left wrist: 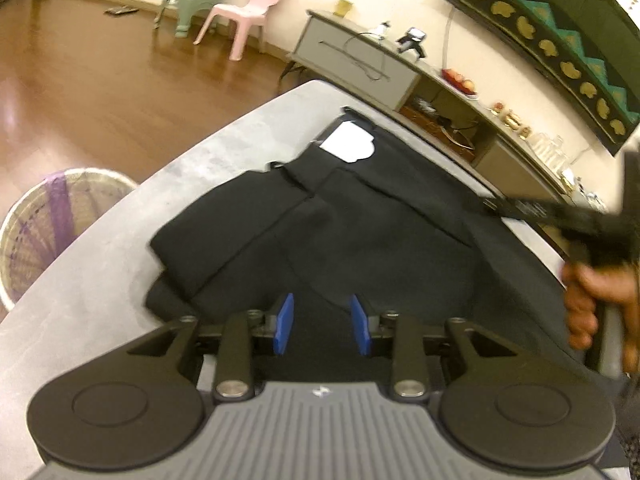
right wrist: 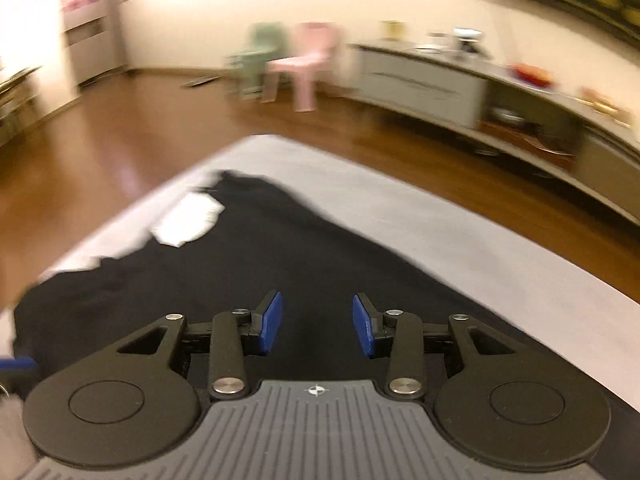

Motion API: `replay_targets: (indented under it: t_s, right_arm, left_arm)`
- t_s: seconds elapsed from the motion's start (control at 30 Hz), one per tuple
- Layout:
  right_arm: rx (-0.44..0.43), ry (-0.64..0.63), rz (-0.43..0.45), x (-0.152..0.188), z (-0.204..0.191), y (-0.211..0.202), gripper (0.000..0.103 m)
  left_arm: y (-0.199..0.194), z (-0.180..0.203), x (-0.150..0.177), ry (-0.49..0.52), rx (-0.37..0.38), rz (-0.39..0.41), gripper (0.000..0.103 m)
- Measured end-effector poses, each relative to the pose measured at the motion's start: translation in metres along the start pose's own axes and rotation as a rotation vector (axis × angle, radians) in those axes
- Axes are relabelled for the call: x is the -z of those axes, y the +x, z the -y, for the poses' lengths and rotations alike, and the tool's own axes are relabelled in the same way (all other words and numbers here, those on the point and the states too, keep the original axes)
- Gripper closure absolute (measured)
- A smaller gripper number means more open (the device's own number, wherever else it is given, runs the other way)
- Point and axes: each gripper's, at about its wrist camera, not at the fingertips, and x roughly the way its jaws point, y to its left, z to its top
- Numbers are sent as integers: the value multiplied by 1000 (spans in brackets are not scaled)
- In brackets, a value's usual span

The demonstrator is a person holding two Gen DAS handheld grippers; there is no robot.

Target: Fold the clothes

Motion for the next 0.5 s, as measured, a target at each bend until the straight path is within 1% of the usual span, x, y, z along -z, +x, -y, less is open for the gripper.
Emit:
replay_targets:
  t_s: [0.03, 0.07, 0.1, 0.13, 0.2, 0.23, 0.27, 0.3, 0.37, 0.4, 0.43, 0.47, 0.5]
  right_arm:
    - [3, 8, -36, -11, 0, 23, 61]
    - [31, 21, -80, -22, 2, 49, 61]
    - [75, 35, -96, -25, 4, 68, 56]
    - [119, 41, -79, -29, 7, 77, 44]
    - [219, 33, -68, -38, 5, 84, 48]
    - [231, 18, -43, -39, 0, 78, 47]
    - [193, -12, 7, -35, -11, 61, 47]
    - [133, -37, 50, -28, -24, 42, 46]
    - [-51, -99, 91, 2, -60, -2, 35]
    - [-132, -155, 94, 21, -84, -18, 27]
    - [-201, -217, 86, 39, -105, -26, 23]
    - [-260, -283, 68, 57, -126, -30, 23]
    - [-291, -342, 39, 70, -145, -27, 23]
  left_arm:
    - [-1, -5, 0, -17, 0, -4, 72]
    - [-4, -12, 0, -40, 8, -2, 72]
    - [-11, -21, -1, -75, 16, 18, 72]
    - [-18, -30, -2, -114, 24, 41, 72]
    - [-33, -58, -5, -233, 14, 100, 70]
    - [-41, -73, -7, -296, 7, 131, 69]
    - [-47, -88, -8, -354, 5, 147, 69]
    - [-52, -104, -8, -411, 5, 160, 69]
    - [-56, -123, -8, -477, 14, 163, 69]
    - [-57, -128, -7, -500, 30, 159, 69]
    - [-57, -133, -6, -523, 45, 155, 68]
    - [-57, -133, -4, -528, 64, 142, 68]
    - [-56, -131, -3, -529, 84, 127, 67]
